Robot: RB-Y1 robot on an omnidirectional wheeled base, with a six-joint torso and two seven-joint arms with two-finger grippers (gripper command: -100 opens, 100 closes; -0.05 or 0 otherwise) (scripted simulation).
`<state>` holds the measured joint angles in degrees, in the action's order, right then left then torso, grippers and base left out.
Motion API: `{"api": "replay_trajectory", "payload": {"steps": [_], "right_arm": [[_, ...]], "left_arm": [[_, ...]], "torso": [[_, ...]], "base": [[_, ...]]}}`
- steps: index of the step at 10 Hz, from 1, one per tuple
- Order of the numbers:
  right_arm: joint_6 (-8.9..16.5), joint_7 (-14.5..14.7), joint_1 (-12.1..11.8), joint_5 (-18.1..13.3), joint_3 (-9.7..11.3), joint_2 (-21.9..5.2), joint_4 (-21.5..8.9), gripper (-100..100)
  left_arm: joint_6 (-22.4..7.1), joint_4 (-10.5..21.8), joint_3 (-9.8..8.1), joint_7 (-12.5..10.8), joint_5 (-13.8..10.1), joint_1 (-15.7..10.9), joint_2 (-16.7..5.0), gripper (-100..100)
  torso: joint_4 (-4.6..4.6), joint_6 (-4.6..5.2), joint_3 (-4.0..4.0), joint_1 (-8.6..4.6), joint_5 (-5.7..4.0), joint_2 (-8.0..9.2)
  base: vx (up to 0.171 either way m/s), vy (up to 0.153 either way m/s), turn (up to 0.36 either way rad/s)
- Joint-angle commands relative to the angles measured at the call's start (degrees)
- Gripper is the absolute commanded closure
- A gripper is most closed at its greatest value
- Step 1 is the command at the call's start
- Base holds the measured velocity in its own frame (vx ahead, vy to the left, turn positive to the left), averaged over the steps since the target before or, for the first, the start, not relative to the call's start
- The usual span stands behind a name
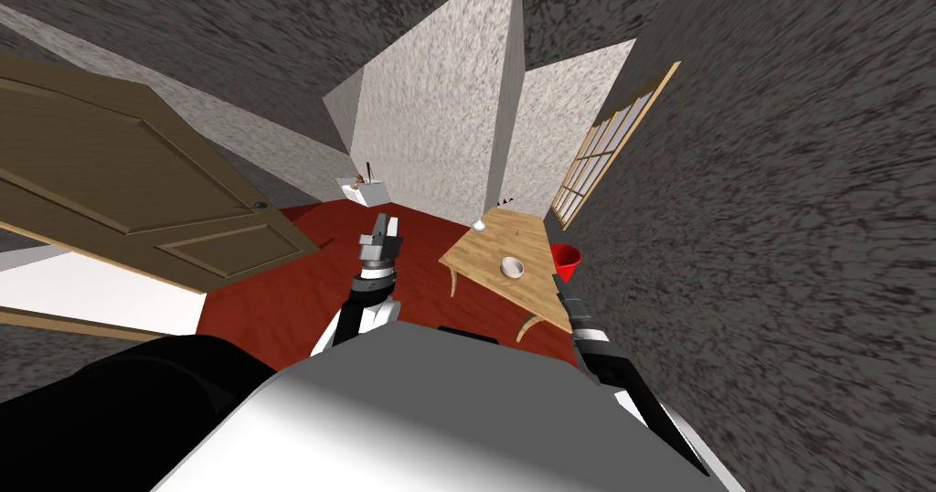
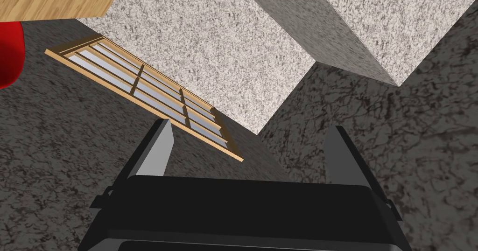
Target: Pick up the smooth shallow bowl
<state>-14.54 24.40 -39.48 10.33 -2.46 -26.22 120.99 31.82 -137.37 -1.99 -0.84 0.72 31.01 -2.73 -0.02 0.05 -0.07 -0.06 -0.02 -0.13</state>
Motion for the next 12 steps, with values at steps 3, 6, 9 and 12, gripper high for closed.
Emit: {"api": "replay_trajectory", "payload": {"steps": [3, 6, 9, 12], "right_arm": [[0.0, 0.0, 0.0, 0.0, 0.0, 0.0, 0.0, -100], [2.1, 0.3, -1.5, 1.5, 1.3, -2.6, -1.5, -100], [5.0, 0.6, -3.6, 3.5, 3.1, -5.8, -3.4, -100], [8.7, 1.0, -6.2, 6.2, 5.4, -9.9, -5.9, -100]], "left_arm": [[0.0, 0.0, 0.0, 0.0, 0.0, 0.0, 0.0, 0], [0.0, 0.0, 0.01, 0.0, 0.0, 0.0, 0.0, 0], [0.0, 0.0, 0.01, 0.0, 0.0, 0.0, 0.0, 0], [0.0, 0.0, 0.01, 0.0, 0.0, 0.0, 0.0, 0]], "torso": [[0.01, -0.01, 0.02, 0.04, 0.01, 0.04], [0.0, -0.03, 0.01, 0.14, 0.03, 0.02], [-0.02, -0.02, -0.04, 0.18, 0.04, -0.07], [-0.02, -0.02, -0.04, 0.18, 0.05, -0.06]], "base": [[-0.002, 0.002, 0.007], [0.007, 0.031, 0.117], [0.025, 0.045, 0.136], [0.023, 0.05, 0.165]]}}
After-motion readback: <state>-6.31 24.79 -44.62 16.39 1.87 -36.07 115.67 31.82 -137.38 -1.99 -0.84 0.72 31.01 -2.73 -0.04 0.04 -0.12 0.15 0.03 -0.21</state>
